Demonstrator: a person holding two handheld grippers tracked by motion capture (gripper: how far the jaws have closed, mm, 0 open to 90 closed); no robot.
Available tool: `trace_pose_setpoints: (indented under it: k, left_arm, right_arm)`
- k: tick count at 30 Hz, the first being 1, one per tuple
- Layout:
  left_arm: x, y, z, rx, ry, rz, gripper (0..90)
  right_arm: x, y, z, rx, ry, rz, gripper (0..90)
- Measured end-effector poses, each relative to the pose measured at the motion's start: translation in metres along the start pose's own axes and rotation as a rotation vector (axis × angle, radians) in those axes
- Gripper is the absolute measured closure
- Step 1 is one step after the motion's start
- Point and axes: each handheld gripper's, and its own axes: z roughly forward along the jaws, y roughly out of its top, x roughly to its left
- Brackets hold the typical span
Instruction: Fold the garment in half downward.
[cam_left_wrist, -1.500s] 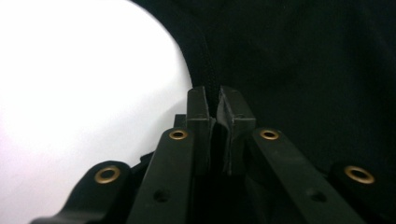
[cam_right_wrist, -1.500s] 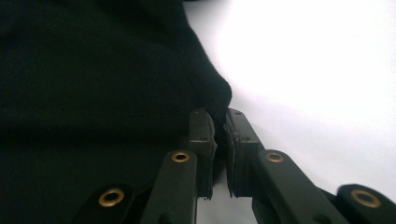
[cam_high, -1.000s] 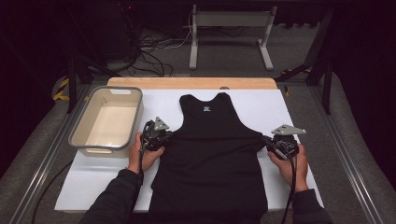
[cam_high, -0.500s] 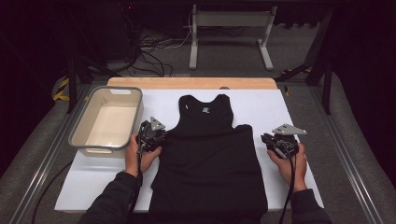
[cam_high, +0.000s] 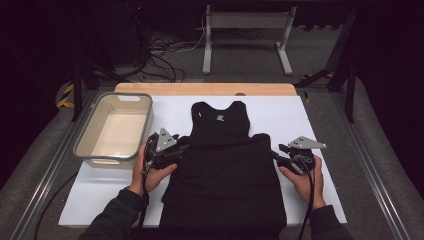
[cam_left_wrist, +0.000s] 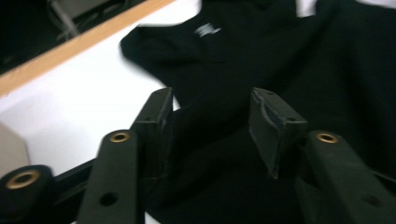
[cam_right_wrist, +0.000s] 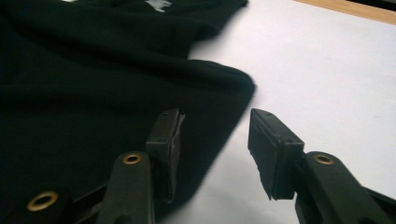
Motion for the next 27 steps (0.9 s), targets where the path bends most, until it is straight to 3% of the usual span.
trace_pose_setpoints:
  k: [4,8,9,13,15,17,19,22,24,27]
  left_arm:
    - [-0.012,-0.012,-0.012,0.032,-0.039,0.064,45.5]
    - [-0.017,-0.03,-0.018,0.08,-0.074,0.058,42.5]
    - [-0.021,-0.044,-0.023,0.111,-0.095,0.053,41.9]
    - [-0.025,-0.066,-0.027,0.164,-0.156,0.026,42.8]
    - [-0.025,-0.071,-0.025,0.19,-0.199,0.003,48.9]
    - [-0.024,-0.073,-0.024,0.187,-0.222,-0.001,54.0]
    - [-0.022,-0.073,-0.023,0.189,-0.245,-0.008,61.9]
    - [-0.021,-0.072,-0.023,0.196,-0.254,-0.007,71.0]
    - [-0.021,-0.072,-0.024,0.202,-0.267,0.007,83.9]
    - [-0.021,-0.071,-0.025,0.213,-0.267,0.012,87.0]
  right_arm:
    - [0.011,-0.005,-0.003,0.016,0.025,-0.017,49.9]
    - [0.016,-0.011,-0.003,0.07,0.019,-0.04,44.3]
    - [0.019,-0.018,-0.004,0.089,0.032,-0.031,43.1]
    - [0.02,-0.028,-0.006,0.122,0.042,-0.031,42.0]
    - [0.021,-0.031,-0.003,0.151,0.037,-0.042,47.1]
    - [0.02,-0.03,-0.003,0.148,0.057,-0.026,56.2]
    - [0.02,-0.03,-0.004,0.147,0.081,-0.028,74.7]
    - [0.022,-0.03,-0.006,0.165,0.107,-0.049,87.8]
    - [0.022,-0.031,-0.008,0.172,0.101,-0.055,88.8]
    - [0.023,-0.032,-0.013,0.176,0.074,-0.067,89.2]
